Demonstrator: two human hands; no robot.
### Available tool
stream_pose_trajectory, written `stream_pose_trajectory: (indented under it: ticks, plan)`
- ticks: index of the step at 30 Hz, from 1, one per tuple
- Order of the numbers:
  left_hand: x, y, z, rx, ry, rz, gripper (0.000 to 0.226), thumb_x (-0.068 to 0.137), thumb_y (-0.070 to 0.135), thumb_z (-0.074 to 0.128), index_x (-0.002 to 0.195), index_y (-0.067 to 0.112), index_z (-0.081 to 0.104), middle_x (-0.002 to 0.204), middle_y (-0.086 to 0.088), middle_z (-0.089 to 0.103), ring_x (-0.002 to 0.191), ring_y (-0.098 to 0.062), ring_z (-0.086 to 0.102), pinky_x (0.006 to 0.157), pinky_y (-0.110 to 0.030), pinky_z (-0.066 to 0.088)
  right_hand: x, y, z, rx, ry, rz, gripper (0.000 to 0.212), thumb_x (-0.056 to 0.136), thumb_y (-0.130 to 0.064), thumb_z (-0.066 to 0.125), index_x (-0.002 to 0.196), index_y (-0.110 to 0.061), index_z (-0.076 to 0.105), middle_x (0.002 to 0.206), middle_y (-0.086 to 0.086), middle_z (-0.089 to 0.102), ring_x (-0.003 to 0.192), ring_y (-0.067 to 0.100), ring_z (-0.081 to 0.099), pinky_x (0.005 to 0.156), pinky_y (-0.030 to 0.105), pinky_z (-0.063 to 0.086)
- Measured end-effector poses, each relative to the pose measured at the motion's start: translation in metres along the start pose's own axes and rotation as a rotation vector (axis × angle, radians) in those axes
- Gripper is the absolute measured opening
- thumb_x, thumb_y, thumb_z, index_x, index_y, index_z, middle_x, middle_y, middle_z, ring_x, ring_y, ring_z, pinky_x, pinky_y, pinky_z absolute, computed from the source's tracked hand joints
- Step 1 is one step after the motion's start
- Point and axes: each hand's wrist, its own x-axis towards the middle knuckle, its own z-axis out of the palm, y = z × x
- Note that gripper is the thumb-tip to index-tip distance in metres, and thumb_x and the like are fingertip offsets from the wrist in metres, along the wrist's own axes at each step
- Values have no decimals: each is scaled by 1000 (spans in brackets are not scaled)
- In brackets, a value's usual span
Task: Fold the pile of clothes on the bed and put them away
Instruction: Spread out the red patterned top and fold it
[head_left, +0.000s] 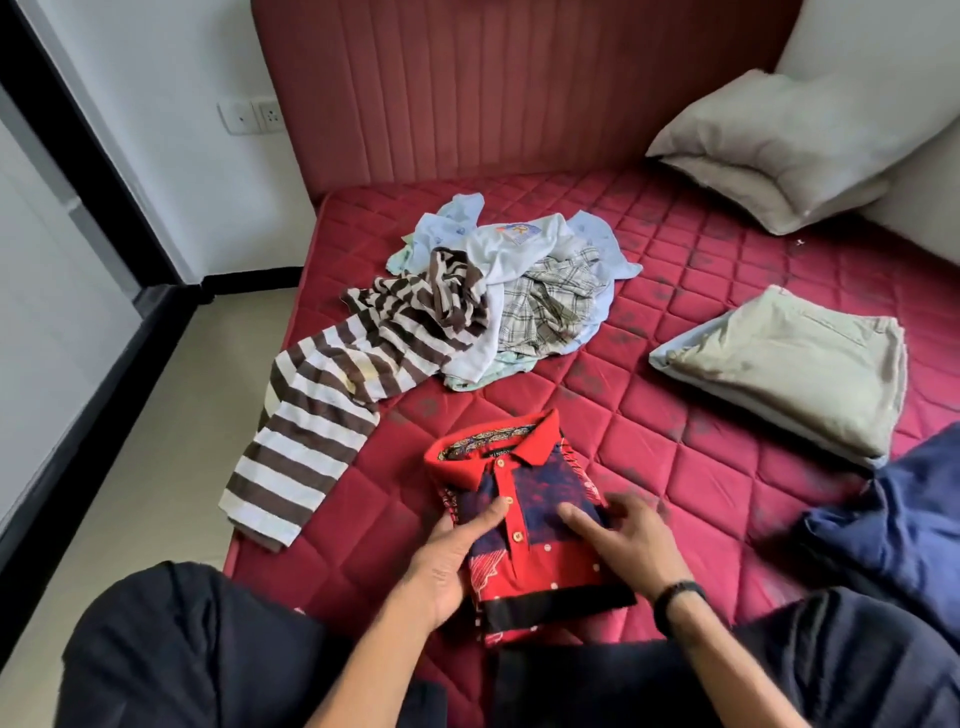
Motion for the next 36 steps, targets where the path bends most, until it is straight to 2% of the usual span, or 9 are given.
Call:
stream_pose_trajectory:
  ticks: [5,8,11,14,19,24,28,30,36]
  plan:
    - [5,-11,29,317,62,167,39,87,12,79,124,13,66,103,-9,79,80,-13,77,64,-24,58,29,-5,21,37,-110,86,102,59,-103,49,98,-11,70,101,9,77,98,28,74,73,35,55]
    - [12,-8,45,506,95,320,32,87,8,79,118,4,70,96,-7,76,72,-4,73,61,-10,53,24,-9,8,-26,18,76,58,98,-61,49,111,-7,67,119,22,71,115,40,66,88,42,52]
    - [12,-7,82,714,71,432,34,83,18,85,110,1,74,86,4,71,71,-2,67,59,-3,47,15,-1,-26,-82,153,56,46,105,-47,45,111,-7,66,120,26,69,115,44,63,87,44,50]
    - [11,-13,144,795,-42,467,32,80,26,87,101,5,76,80,12,68,58,12,61,60,-7,48,5,17,-89,-81,281,78,49,107,-47,42,107,-5,68,117,30,68,112,46,63,85,45,48]
    - [6,-37,276,887,-254,501,35,80,44,86,77,13,71,82,6,68,72,-8,61,60,-22,49,-17,57,-219,-109,625,57,42,109,-35,45,100,-4,72,110,29,71,103,47,66,82,48,46]
    - [-1,-79,399,748,-609,556,40,87,32,83,121,16,68,117,6,72,105,-5,68,97,-20,53,-45,109,-304,-143,1078,30,39,107,-24,47,87,-1,71,92,29,72,85,48,66,70,48,40]
    - [59,-151,437,901,-605,383,101,49,80,85,130,23,65,124,4,73,115,-13,69,105,-36,53,-50,171,-306,-53,1208,114,35,107,-22,52,82,-2,65,83,29,70,77,49,63,64,42,24]
    - [81,-189,434,990,-567,226,117,42,78,80,139,16,60,128,-6,72,117,-22,69,105,-44,54,-44,210,-288,-35,1159,204,36,105,-25,49,85,-1,66,85,31,70,78,50,64,63,44,31]
    - [57,-211,403,1396,-473,404,65,92,30,71,151,27,44,144,-11,59,132,-34,54,104,-36,44,-34,274,-259,44,974,430,55,95,-38,38,94,5,71,98,38,68,93,52,65,77,51,46]
